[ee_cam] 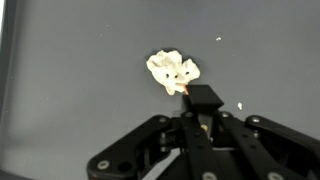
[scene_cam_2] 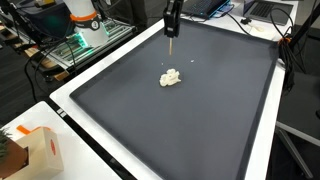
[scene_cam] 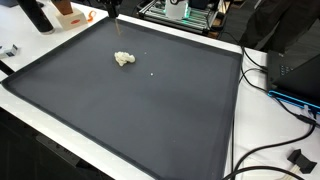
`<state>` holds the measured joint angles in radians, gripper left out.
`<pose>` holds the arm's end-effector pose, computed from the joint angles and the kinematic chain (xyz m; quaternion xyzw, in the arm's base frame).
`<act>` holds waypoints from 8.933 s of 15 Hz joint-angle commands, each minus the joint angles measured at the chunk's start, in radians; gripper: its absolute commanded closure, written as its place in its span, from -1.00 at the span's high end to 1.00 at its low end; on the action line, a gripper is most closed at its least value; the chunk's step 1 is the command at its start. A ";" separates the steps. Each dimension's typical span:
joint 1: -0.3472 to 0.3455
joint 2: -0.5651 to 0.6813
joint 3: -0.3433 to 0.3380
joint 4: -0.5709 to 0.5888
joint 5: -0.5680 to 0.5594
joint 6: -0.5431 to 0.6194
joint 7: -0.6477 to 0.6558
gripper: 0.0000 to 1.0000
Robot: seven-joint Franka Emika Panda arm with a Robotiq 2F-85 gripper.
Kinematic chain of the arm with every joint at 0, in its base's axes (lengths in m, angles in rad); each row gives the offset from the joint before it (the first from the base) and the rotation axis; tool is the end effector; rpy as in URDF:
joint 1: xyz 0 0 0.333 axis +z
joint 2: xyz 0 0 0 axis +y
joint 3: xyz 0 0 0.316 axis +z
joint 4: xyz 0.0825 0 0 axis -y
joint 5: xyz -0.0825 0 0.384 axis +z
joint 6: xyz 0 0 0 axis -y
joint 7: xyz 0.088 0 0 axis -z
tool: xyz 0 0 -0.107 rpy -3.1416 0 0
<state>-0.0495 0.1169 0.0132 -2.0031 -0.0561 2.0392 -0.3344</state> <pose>0.5680 -0.0239 0.3935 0.9857 0.1618 -0.0440 0.0159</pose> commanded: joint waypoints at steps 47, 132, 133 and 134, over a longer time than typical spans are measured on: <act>-0.166 0.267 -0.036 0.049 0.730 -0.142 -0.683 -0.94; 0.090 0.343 -0.134 0.273 -0.176 -0.300 1.045 -0.94; 0.091 0.354 -0.135 0.283 -0.176 -0.311 1.054 -0.94; 0.093 0.367 -0.136 0.295 -0.179 -0.321 1.057 -0.94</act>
<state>0.0246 0.4375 -0.1063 -1.7579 -0.2118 1.7686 0.6906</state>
